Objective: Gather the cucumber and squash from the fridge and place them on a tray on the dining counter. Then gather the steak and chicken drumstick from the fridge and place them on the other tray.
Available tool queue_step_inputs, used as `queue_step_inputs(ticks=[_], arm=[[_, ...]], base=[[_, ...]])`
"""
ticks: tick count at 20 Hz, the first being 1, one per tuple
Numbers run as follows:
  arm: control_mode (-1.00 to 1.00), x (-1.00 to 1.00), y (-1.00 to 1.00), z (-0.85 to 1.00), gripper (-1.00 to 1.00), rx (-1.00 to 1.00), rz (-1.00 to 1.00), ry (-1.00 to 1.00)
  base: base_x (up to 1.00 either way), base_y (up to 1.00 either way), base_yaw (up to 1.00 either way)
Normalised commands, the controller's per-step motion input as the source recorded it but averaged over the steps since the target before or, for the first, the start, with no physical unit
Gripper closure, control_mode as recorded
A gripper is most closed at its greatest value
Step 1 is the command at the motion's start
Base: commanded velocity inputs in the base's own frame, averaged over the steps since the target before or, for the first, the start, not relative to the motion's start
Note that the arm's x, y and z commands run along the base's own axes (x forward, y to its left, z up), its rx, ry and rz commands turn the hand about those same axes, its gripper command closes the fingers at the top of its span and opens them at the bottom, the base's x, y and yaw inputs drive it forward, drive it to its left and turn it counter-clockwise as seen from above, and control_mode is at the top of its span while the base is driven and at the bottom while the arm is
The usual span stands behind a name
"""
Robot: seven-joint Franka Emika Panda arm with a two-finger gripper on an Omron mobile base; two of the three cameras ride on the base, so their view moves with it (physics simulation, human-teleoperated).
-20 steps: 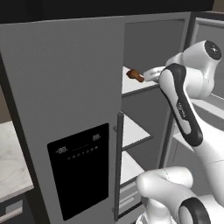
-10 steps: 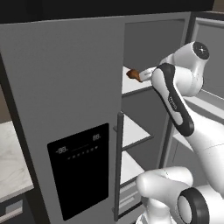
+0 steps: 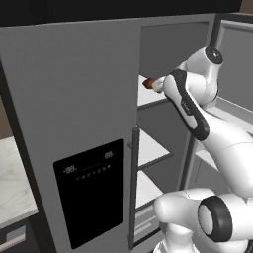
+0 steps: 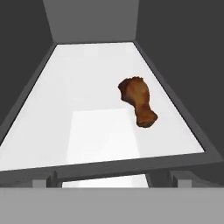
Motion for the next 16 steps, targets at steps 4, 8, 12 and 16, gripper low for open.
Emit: queue_step_inputs(ticks=[4,8,12,16], arm=[[-1.0,0.32,0.0,-0.12,-1.0,-0.01,0.0,0.08],[-1.0,0.31,0.0,-0.12,-1.0,0.0,0.0,0.06],[-1.0,0.23,0.0,-0.16,-1.0,0.0,0.0,0.01],[-1.0,0.14,0.0,-0.16,-1.0,0.0,0.0,0.0]], base=[[0.0,0.0,0.0],[0.0,0.0,0.0],[0.0,0.0,0.0],[0.0,0.0,0.0]])
